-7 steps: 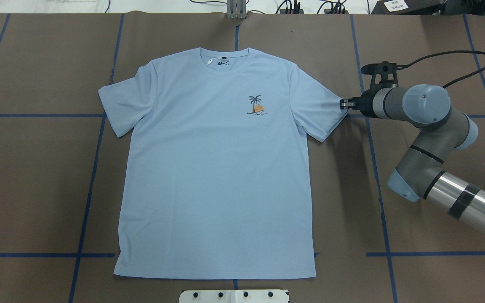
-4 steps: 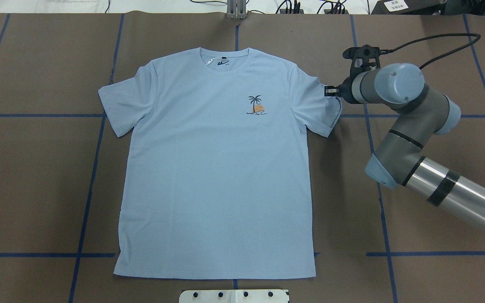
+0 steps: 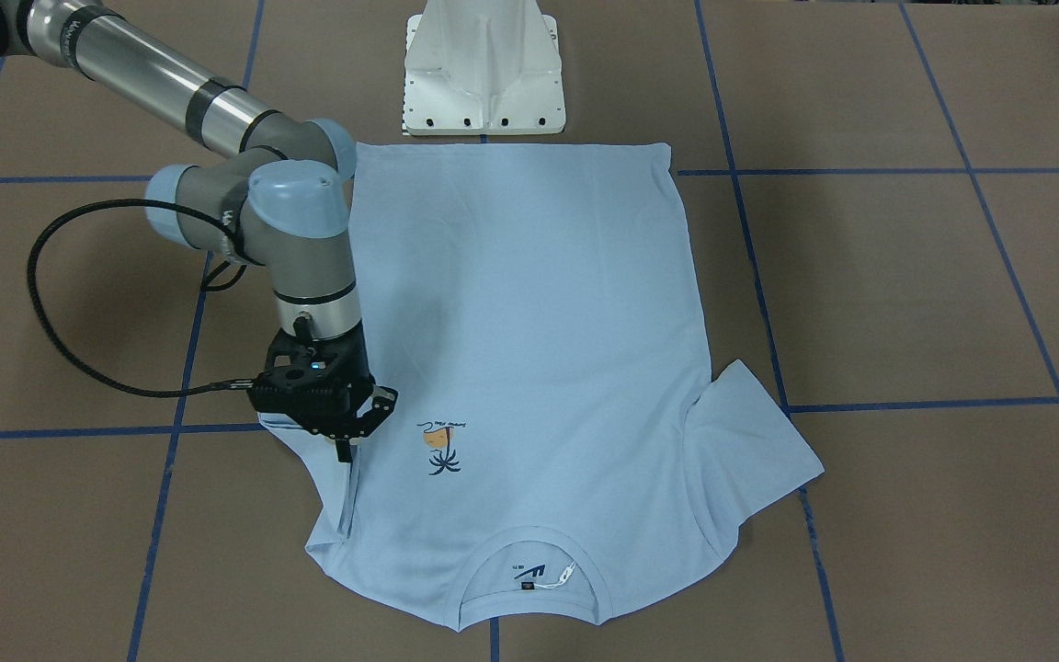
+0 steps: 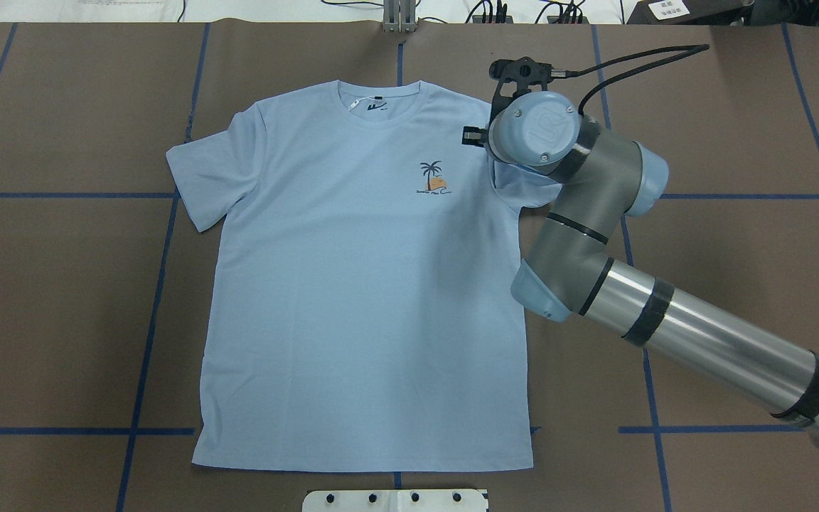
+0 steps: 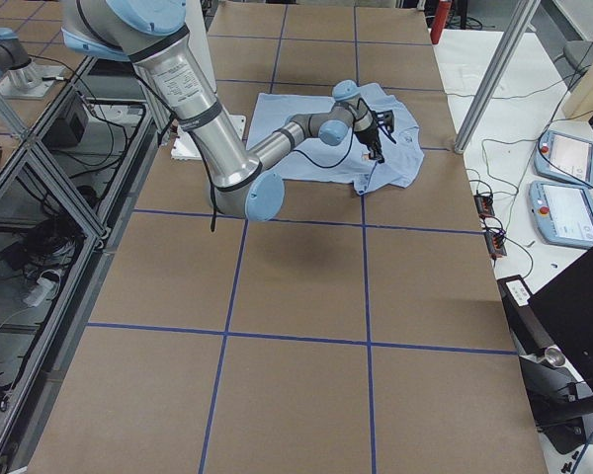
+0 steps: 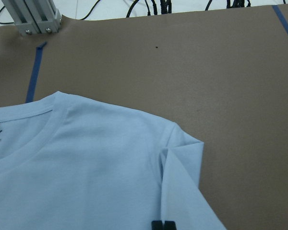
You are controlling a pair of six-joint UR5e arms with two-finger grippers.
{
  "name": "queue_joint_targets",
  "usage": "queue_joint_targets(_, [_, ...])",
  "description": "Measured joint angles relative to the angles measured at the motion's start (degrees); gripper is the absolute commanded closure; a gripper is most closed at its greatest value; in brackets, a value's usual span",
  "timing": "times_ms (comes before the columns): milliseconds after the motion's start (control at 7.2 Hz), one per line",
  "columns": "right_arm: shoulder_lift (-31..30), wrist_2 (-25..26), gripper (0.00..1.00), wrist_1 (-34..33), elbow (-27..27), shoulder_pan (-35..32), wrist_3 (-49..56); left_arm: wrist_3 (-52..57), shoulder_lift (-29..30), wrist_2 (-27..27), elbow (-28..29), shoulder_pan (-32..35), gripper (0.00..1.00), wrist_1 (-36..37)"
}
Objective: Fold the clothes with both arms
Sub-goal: 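Fold the grasped sleeve inward across the shirt body with the right gripper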
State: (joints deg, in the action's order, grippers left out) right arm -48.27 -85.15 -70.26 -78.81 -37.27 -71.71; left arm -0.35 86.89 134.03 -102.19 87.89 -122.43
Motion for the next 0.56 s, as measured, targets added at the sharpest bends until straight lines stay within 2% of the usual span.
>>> queue_joint_targets(278, [5.65,3.93,1.00,-1.64,5.87,2.09,-4.53,0.00,-0.04,0.00,0.06,0.00,0.00,0.00])
queue_joint_targets(555, [8.95,5.58,1.00,-1.85,10.78,2.50,-8.73,0.00,-0.06,0.00,0.13,0.00,0.00,0.00])
